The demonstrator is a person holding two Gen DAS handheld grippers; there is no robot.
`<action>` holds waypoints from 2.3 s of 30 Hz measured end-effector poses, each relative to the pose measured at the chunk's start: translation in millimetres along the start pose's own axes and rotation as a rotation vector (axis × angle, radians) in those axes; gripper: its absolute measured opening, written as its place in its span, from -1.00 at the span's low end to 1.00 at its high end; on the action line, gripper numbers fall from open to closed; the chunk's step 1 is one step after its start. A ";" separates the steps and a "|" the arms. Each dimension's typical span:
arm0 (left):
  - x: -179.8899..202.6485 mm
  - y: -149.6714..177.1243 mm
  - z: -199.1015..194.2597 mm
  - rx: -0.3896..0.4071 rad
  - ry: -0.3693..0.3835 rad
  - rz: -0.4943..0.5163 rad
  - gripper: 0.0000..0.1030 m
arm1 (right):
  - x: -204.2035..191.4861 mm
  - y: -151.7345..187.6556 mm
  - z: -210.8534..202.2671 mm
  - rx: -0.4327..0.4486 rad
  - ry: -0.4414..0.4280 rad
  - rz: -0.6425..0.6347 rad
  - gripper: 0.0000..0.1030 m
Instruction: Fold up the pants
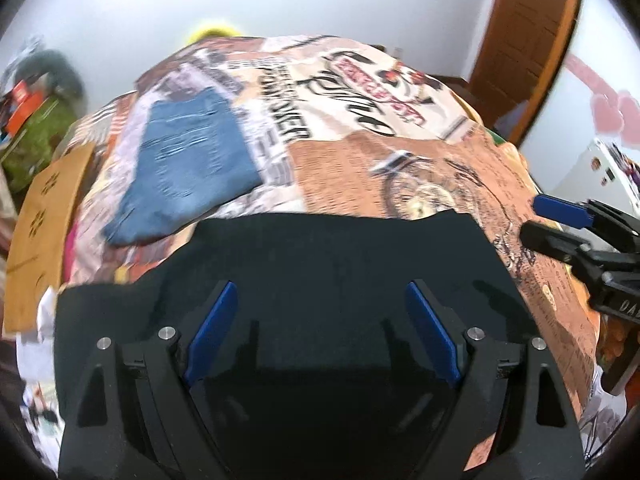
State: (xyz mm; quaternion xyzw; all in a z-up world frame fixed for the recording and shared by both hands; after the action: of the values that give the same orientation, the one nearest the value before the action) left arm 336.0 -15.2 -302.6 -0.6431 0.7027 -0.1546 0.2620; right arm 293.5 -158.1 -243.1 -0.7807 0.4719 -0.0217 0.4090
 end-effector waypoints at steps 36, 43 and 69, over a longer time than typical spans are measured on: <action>-0.6 74.0 1.4 -0.078 -0.080 0.059 0.71 | 12.1 84.5 1.7 -0.219 -0.046 0.126 -0.11; -45.8 81.0 -32.0 -0.044 -0.164 -0.031 0.71 | -2.9 61.3 -22.8 -0.142 -0.007 0.055 -0.08; -242.9 220.6 -39.6 -0.223 -0.157 -0.718 0.77 | -105.0 33.0 53.2 -0.194 -0.142 -0.189 0.11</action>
State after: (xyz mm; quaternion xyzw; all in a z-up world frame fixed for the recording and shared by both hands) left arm 140.7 246.9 -351.4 -0.8828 0.4230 -0.1095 0.1725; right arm 233.9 -53.2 -263.2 -0.8571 0.3659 0.0408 0.3604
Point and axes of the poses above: each gripper's, at about its wrist camera, not at the fingertips, and z roughly the way its jaws point, x to its right, y to its underside, the point moved 7 cm from there along z, roughly the way its jaws point, and after that the axes turned 15 degrees about -y, right-handed, at the moved point
